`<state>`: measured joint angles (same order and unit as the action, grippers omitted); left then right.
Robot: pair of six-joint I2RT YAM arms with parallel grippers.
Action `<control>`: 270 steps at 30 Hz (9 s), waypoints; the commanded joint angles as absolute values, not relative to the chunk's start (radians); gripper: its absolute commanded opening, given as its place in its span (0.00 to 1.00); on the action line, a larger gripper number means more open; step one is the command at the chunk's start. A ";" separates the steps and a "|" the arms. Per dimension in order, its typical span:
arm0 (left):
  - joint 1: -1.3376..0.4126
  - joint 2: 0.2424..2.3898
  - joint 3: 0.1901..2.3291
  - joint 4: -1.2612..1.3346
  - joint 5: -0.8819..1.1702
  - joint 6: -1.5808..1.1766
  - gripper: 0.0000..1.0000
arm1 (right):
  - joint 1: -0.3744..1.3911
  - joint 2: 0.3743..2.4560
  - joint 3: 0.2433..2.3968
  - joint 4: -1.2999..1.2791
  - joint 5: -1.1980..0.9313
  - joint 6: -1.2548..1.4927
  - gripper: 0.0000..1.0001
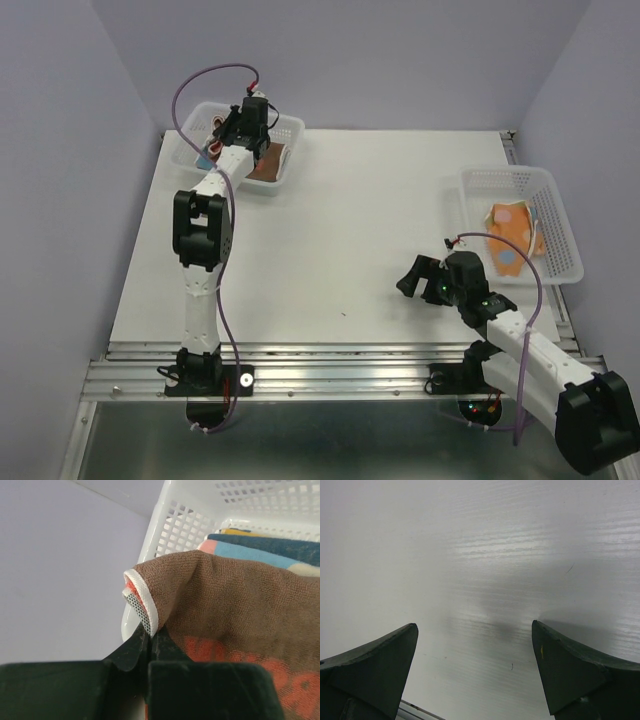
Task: Fold and stack the towels
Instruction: Neatly place the folded towel into the bin, then grab crumpled towel, then move the towel to the center of the board, then flatten out the crumpled towel
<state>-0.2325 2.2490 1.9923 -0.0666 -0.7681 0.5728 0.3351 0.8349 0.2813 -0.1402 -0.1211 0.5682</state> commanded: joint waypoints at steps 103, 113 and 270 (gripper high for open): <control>-0.611 0.802 0.586 0.034 -0.380 -0.635 0.99 | -0.250 0.937 1.118 -0.289 -0.470 0.469 0.01; -0.611 0.765 0.583 0.008 -0.376 -0.669 0.99 | -0.138 0.881 1.158 -0.330 -0.715 0.454 0.68; -0.499 1.206 0.471 -0.129 -0.247 -0.972 0.99 | 0.482 1.120 0.353 -0.137 0.167 0.957 1.00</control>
